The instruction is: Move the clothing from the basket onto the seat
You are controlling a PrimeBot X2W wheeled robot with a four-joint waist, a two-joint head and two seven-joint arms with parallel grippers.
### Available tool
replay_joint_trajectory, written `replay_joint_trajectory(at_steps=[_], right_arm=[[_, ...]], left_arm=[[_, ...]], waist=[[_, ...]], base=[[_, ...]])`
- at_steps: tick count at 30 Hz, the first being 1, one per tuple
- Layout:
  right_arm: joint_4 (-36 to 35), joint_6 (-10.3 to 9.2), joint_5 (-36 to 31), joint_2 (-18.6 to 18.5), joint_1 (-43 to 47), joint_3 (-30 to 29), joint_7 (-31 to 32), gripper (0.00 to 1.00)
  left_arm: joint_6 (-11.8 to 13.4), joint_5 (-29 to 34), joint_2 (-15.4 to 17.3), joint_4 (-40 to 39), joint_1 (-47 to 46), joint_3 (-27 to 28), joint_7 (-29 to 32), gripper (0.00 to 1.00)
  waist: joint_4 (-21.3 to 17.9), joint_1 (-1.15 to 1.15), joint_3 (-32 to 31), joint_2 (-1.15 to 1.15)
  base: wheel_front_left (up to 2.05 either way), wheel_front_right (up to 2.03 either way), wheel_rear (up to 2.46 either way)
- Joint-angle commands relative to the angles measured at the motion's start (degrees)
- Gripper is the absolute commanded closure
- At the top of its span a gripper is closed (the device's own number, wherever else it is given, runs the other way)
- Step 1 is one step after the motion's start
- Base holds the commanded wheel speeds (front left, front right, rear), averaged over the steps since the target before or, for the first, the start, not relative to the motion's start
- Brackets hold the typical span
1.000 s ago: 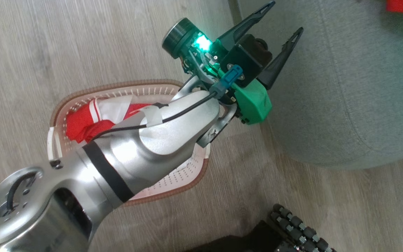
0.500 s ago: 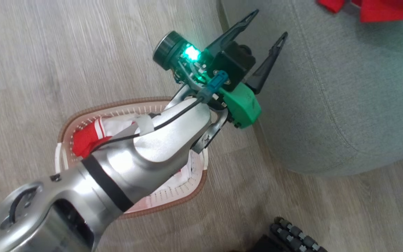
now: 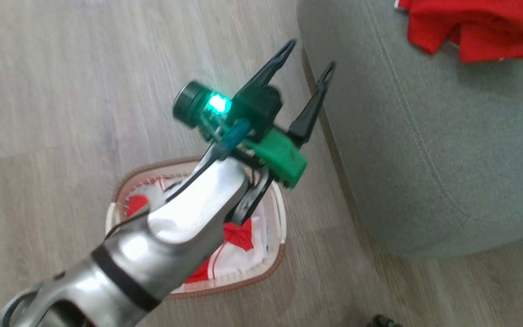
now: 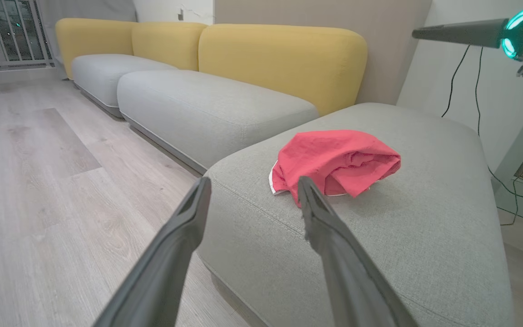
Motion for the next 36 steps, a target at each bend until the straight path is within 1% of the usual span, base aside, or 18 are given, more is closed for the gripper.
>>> replay_joint_trajectory(at_steps=[1,5,6,10,12,15,16,20,24,26,30,34,36], right_arm=[[-0.7,-0.02,-1.6,-2.1,4.9,-3.3,-0.5,0.0],[-3.4,-0.02,-7.4,0.0,12.8,-14.7,-0.5,0.0],[-5.3,-0.02,-10.4,1.7,17.6,-20.7,-0.5,0.0],[-9.5,-0.02,-17.1,5.7,27.7,-32.1,-0.5,0.0],[-12.0,-0.02,-20.2,8.2,32.8,-37.1,-0.5,0.0],[-15.2,-0.02,-22.7,11.7,40.1,-42.6,-0.5,0.0],[-15.2,-0.02,-22.7,11.7,40.1,-42.6,-0.5,0.0],[-19.4,-0.02,-25.8,16.3,48.3,-47.4,-0.5,0.0],[-23.5,-0.02,-27.6,21.1,54.0,-50.4,-0.5,0.0],[-25.5,-0.02,-28.1,23.3,56.0,-50.8,-0.5,0.0],[-28.2,-0.02,-30.3,26.6,59.0,-51.0,-0.5,0.0],[-29.8,-0.02,-32.4,29.7,61.3,-52.4,-0.5,0.0],[-30.7,-0.02,-33.9,31.0,62.3,-52.9,-0.5,0.0]], left_arm=[[-0.1,1.1,1.1,-2.7,0.2,2.7,-0.5,0.0],[0.2,1.8,3.1,-5.5,4.8,6.1,-0.5,0.0],[0.3,2.1,4.0,-6.7,6.9,7.7,-0.5,0.0],[0.8,2.8,5.4,-9.1,11.0,10.6,-0.5,0.0],[1.1,3.0,6.1,-10.0,13.1,12.1,-0.5,0.0],[0.9,3.2,7.2,-10.6,16.0,13.6,-0.5,0.0],[0.9,3.2,7.2,-10.6,16.0,13.6,-0.5,0.0],[0.7,3.3,8.5,-11.6,19.3,15.3,-0.5,0.0],[1.1,3.6,9.6,-12.8,22.4,17.5,-0.5,0.0],[1.1,3.8,10.0,-13.3,24.0,18.5,-0.5,0.0],[1.1,4.2,10.6,-14.3,27.1,20.7,-0.5,0.0],[1.1,5.0,10.6,-15.7,30.4,23.5,-0.5,0.0],[0.8,5.5,10.4,-16.7,32.1,25.1,-0.5,0.0]], waist=[[1.8,0.0,-2.7,0.0],[3.5,0.0,-6.1,0.0],[4.4,0.0,-7.4,0.0],[6.0,0.0,-9.5,0.0],[6.8,0.0,-10.6,0.0],[8.1,0.0,-12.1,0.0],[8.1,0.0,-12.1,0.0],[9.4,0.0,-13.6,0.0],[10.4,0.0,-14.6,0.0],[10.8,0.0,-15.0,0.0],[11.7,0.0,-16.0,0.0],[12.3,0.0,-16.8,0.0],[12.6,0.0,-17.0,0.0]], base=[[0.0,0.0,0.0],[0.0,0.0,0.0],[0.0,0.0,0.0],[0.0,0.0,0.0],[0.0,0.0,0.0],[0.0,0.0,0.0],[0.0,0.0,0.0],[0.0,0.0,0.0],[0.0,0.0,0.0],[0.0,0.0,0.0],[0.0,0.0,0.0],[0.0,0.0,0.0],[0.0,0.0,0.0]])
